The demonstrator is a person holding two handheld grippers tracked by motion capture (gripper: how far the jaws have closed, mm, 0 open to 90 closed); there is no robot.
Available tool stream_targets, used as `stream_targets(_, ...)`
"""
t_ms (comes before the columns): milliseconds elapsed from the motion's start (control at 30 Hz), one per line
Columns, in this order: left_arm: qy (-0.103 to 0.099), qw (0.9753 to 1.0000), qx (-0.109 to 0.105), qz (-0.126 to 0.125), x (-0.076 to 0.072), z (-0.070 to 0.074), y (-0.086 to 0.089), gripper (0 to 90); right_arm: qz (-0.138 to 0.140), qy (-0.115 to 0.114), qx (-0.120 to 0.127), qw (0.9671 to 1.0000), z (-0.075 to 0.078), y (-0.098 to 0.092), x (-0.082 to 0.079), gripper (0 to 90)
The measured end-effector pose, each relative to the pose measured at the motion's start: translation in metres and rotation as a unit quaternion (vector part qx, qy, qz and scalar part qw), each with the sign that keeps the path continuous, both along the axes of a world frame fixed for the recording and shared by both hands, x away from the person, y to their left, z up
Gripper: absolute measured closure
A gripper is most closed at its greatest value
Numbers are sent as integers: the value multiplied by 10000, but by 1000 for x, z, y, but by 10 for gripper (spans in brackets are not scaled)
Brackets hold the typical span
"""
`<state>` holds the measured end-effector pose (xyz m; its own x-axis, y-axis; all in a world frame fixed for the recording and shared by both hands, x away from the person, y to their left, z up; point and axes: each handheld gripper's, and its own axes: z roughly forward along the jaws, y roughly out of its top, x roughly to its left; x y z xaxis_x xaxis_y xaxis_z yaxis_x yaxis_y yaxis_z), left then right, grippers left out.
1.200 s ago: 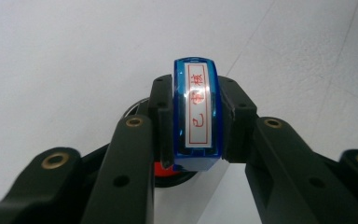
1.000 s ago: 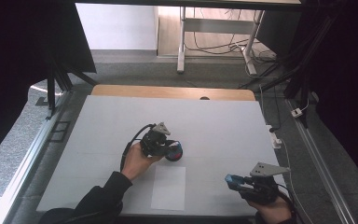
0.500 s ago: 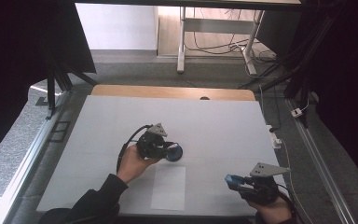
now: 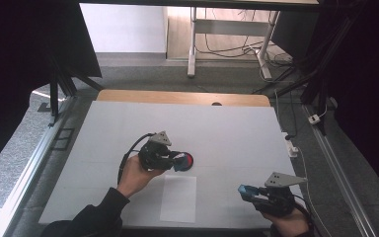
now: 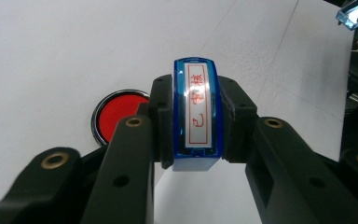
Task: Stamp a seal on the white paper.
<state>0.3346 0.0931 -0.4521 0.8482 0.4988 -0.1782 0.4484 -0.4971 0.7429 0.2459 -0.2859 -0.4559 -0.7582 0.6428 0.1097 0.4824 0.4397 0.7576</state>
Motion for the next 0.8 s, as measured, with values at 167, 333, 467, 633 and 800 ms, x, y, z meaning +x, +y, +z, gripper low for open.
stream_targets(167, -12, 10000, -23, 23, -4, 2, 3, 700, -1, 7, -3, 10000, 0, 0, 0, 682)
stream_targets(333, -48, 10000, -8, 14, -11, 5, 6, 700, 4, 4, 0, 10000, 0, 0, 0, 682)
stream_targets(467, -19, 10000, 7, 15, -17, 7, 8, 700, -1, 10, -24, 10000, 0, 0, 0, 682)
stream_targets(633, 98, 9999, -3, 78, -24, 10, 10, 700, 7, 5, -26, 10000, 0, 0, 0, 682)
stream_targets(800, 132, 9999, -41, 80, -31, 11, 12, 700, 2, 9, -1, 10000, 0, 0, 0, 682)
